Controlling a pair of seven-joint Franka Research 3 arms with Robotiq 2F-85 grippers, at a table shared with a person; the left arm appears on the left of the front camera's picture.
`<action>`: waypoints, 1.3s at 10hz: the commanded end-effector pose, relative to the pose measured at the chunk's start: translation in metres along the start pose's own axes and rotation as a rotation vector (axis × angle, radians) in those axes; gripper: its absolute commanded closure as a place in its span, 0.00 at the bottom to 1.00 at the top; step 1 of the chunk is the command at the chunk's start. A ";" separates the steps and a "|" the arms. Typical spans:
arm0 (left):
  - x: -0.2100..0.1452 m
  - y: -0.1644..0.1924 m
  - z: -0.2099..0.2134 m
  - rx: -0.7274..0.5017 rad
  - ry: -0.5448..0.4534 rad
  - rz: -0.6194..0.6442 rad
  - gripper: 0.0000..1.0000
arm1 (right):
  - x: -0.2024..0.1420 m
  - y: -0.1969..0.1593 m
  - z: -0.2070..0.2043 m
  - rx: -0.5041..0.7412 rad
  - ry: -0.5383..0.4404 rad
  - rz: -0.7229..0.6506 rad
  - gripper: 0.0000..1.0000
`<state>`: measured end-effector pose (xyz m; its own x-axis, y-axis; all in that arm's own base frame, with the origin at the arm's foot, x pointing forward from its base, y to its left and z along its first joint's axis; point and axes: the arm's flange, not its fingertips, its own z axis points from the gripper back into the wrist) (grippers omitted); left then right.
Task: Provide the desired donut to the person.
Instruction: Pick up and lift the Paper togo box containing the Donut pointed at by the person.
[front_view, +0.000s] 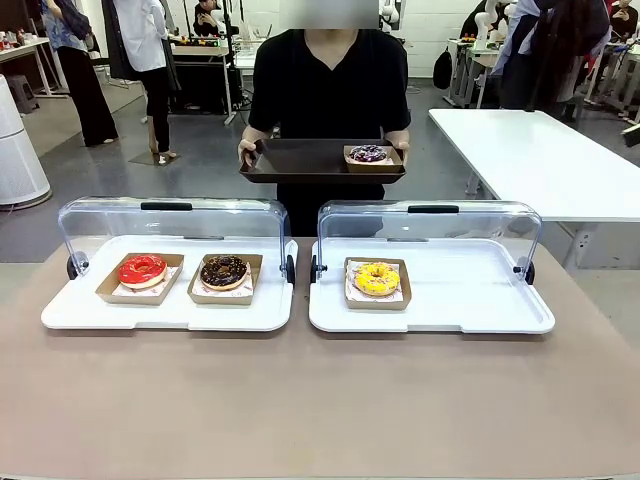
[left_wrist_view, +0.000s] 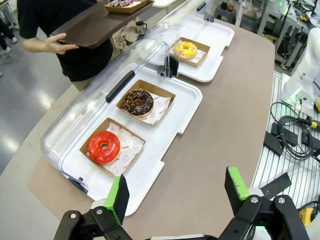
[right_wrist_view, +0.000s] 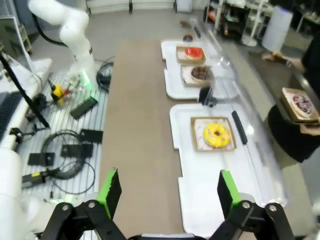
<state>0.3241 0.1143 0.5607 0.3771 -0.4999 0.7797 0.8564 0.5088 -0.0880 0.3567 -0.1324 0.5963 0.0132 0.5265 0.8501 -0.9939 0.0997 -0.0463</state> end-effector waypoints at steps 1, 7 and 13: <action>0.000 0.000 0.000 -0.006 -0.021 -0.010 0.00 | -0.024 -0.003 0.017 0.030 -0.052 -0.057 0.00; 0.000 0.000 0.000 -0.006 -0.021 -0.010 0.00 | -0.068 0.031 0.036 -0.146 0.075 -0.159 0.00; 0.000 0.000 0.000 -0.006 -0.021 -0.010 0.00 | -0.072 0.027 0.045 -0.147 0.067 -0.176 0.00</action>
<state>0.3241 0.1142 0.5607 0.3771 -0.5000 0.7796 0.8565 0.5086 -0.0881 0.3249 -0.2043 0.5553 0.2067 0.5514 0.8082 -0.9469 0.3206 0.0235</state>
